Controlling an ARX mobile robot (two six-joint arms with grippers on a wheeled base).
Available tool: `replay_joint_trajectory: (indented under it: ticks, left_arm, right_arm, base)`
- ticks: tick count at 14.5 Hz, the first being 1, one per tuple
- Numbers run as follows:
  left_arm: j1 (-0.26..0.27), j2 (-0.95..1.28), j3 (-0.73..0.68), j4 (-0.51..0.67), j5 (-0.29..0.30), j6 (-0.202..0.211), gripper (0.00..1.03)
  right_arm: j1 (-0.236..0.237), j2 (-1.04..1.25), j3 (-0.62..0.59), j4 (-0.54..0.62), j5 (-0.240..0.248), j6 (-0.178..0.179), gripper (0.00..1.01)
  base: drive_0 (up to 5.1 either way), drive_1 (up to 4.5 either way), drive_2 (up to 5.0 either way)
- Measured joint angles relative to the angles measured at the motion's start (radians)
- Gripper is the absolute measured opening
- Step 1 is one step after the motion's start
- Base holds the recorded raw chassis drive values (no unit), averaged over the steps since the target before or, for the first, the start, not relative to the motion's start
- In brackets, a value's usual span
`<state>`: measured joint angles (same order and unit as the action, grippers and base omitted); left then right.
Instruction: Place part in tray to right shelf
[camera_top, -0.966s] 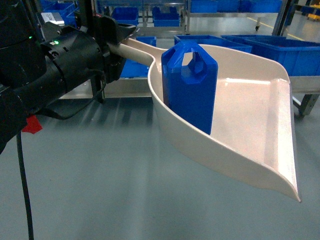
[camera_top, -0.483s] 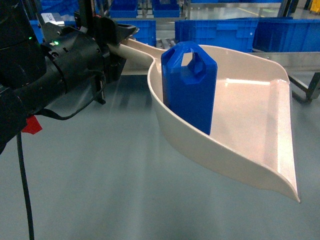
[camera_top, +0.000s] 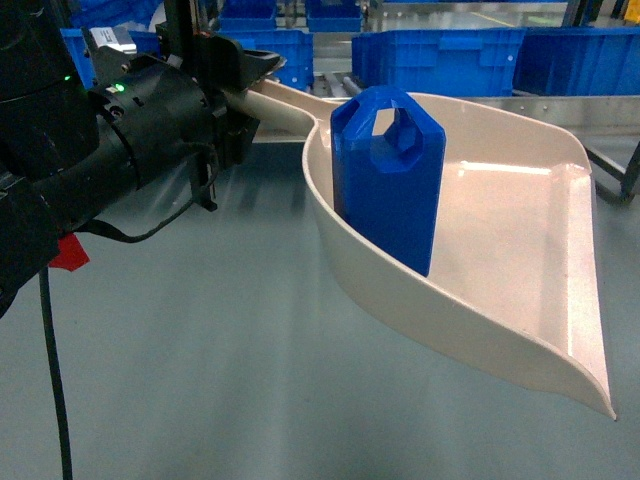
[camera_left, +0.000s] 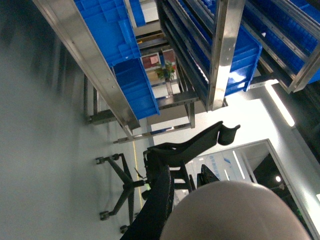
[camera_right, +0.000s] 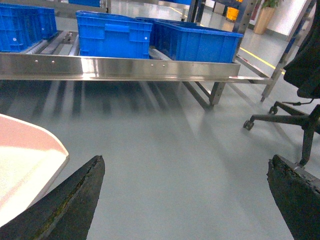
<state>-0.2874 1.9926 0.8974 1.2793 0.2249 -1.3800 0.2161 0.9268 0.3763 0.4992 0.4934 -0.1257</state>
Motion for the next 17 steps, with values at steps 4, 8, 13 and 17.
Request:
replay_joint_trajectory:
  ticks: [4,8,13,17]
  left_arm:
    - [0.002,0.0,0.0,0.005,-0.003,-0.001,0.12]
    - [0.002,0.0,0.001,-0.002,-0.003,-0.001,0.12]
    - [-0.001,0.0,0.001,0.003,-0.001,-0.001,0.12]
    - [0.016,0.0,0.001,-0.002,-0.014,0.0,0.12]
  right_arm:
    - [0.0,0.001,0.0,0.003,0.0,0.0,0.98]
    - [0.0,0.001,0.0,0.0,0.0,0.0,0.98]
    - [0.0,0.002,0.0,0.0,0.0,0.0,0.98]
    - [0.0,0.002,0.0,0.0,-0.003,0.0,0.98]
  base:
    - [0.0,4.0,-4.1]
    - [0.0,4.05,-4.0]
    - [0.7,4.62,-3.3]
    - [3.4,1.42,-4.9]
